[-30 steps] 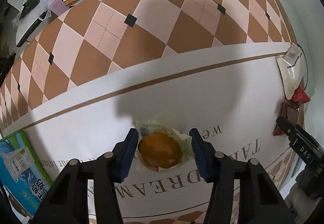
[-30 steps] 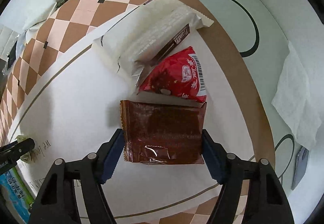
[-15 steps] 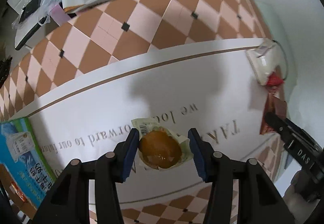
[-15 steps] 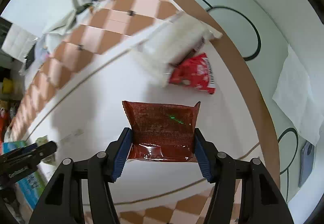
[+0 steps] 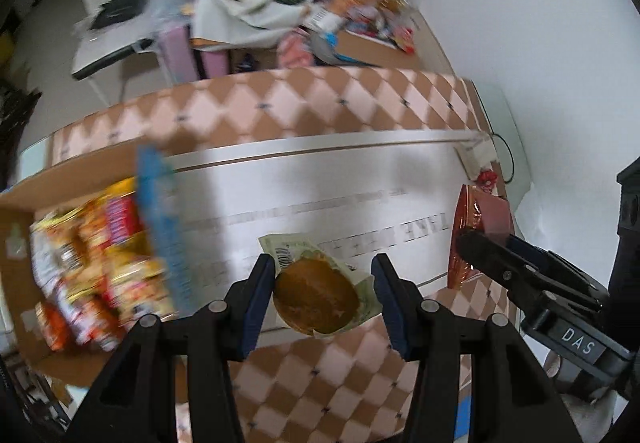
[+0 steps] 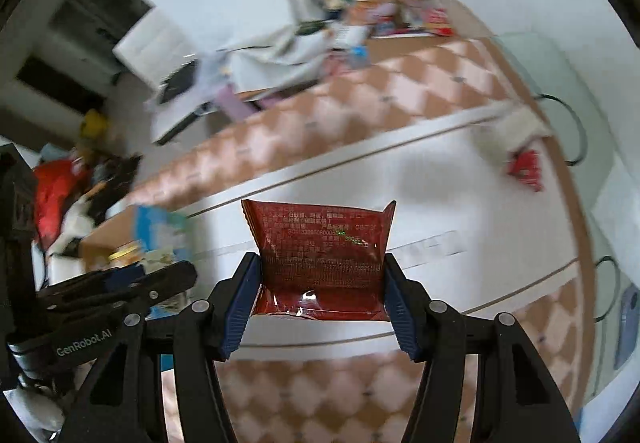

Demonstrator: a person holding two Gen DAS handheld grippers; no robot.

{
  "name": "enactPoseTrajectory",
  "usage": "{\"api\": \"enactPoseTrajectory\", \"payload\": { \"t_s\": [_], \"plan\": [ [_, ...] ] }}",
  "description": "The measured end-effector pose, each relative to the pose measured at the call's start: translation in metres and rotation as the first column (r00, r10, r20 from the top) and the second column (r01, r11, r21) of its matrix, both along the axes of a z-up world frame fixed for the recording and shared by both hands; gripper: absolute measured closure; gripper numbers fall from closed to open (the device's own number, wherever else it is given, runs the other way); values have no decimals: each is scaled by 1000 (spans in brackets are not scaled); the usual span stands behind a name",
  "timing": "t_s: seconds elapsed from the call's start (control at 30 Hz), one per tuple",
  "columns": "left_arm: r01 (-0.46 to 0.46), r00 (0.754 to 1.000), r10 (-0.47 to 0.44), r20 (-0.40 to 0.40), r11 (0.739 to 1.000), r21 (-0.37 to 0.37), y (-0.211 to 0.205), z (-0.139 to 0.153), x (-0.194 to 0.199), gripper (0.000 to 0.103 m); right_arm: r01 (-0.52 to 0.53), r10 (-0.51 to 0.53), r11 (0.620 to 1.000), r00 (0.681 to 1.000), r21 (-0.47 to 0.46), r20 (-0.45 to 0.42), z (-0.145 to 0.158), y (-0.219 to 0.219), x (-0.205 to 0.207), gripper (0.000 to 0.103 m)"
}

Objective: Organize snacks
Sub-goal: 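Lift both packets and carry them over the box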

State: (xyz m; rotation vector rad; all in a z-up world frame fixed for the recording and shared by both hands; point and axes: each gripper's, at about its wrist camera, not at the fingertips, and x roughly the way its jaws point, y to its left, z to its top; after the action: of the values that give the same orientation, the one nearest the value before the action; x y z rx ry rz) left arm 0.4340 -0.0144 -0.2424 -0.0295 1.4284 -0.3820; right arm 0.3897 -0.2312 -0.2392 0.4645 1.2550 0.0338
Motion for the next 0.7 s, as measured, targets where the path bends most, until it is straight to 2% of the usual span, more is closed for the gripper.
{"api": "enactPoseTrajectory", "payload": {
  "t_s": [0.17,0.4,0.57,0.7],
  "plan": [
    [-103,994,101,36,994,40,104,23,-11,55,-116,115,993,992,29,43,28,100,2,41],
    [-213,977,213,8,972,96,222,9,1,55,-236,234,971,971,36,50,36,233,27,41],
    [-252,966,256,-17,960,122,277,-10,28,55,-277,277,961,961,1,11,21,305,59,41],
    [-258,962,268,-51,956,141,305,-34,54,55,-287,285,957,958,-49,-46,-7,335,87,41]
  ]
}}
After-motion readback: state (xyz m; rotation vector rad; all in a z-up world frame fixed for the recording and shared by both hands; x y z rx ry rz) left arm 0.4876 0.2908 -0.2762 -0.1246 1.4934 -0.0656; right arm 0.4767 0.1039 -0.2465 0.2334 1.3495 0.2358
